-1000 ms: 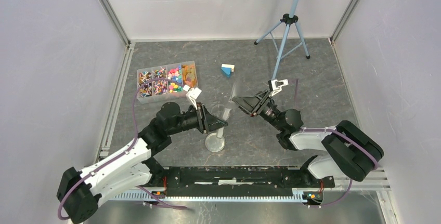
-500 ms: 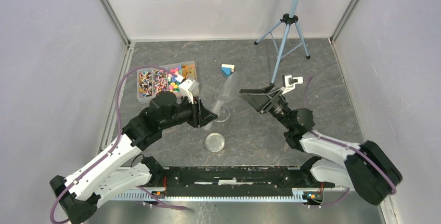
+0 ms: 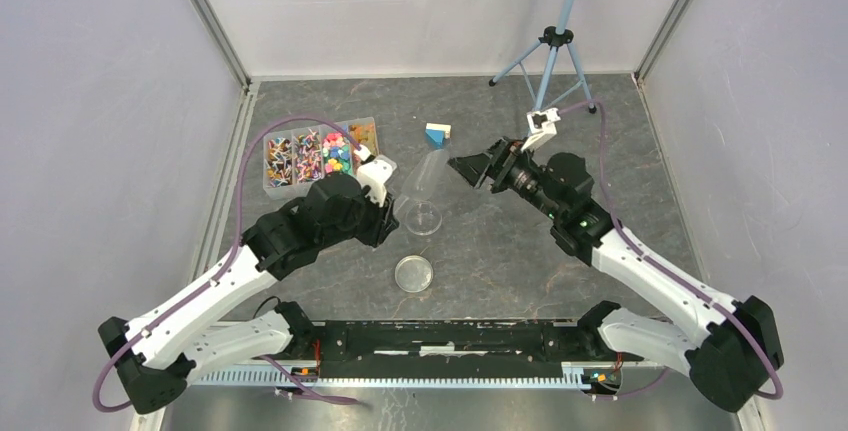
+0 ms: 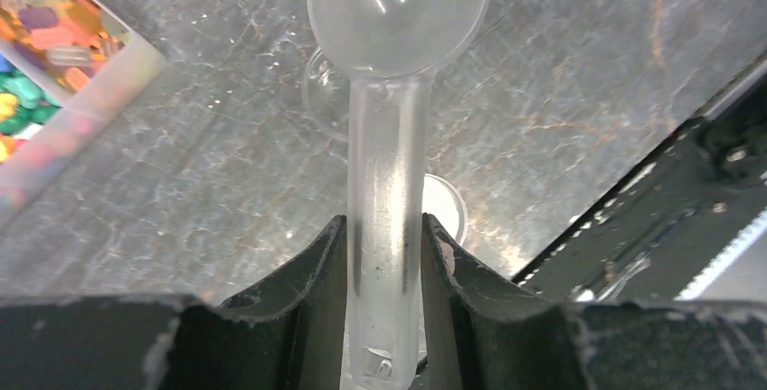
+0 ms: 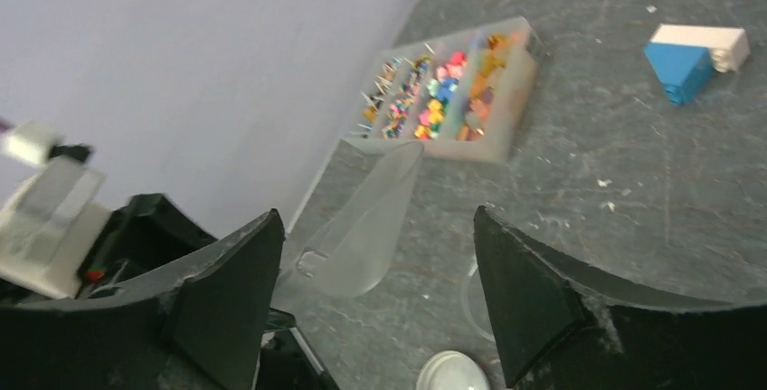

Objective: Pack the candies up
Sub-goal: Pick up the spatula from the center of the board.

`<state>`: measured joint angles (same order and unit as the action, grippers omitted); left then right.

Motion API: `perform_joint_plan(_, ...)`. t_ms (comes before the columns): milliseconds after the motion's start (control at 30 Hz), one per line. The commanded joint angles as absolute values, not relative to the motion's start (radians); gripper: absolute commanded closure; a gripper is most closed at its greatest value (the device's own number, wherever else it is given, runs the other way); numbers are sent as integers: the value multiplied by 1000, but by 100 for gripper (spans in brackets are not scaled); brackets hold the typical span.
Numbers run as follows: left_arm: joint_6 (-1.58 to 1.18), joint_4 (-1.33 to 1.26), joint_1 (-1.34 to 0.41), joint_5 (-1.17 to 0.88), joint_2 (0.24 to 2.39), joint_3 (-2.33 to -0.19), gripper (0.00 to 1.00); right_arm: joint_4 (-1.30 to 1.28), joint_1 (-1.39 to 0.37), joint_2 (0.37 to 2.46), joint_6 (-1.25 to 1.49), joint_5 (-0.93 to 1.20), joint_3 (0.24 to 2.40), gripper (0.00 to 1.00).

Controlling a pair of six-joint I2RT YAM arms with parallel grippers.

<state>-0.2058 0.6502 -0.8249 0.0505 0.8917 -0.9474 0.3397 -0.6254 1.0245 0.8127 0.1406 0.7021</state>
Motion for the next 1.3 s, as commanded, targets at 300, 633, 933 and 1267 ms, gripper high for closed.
perform_joint_plan(300,146,608,-905,194,919,-997,77,172,-596,1211,754,266,859,35)
perform_joint_plan(633,288,540,-906,108,822,-905,76,224,-543,1220,806,349,803,63)
perform_joint_plan(933,342,511,-905,95,795,-876,76,339,-532,1238,902,471,739,67)
perform_joint_plan(1267,364,503,-906,133,799,-894,63,596,-517,1241,1114,574,639,100)
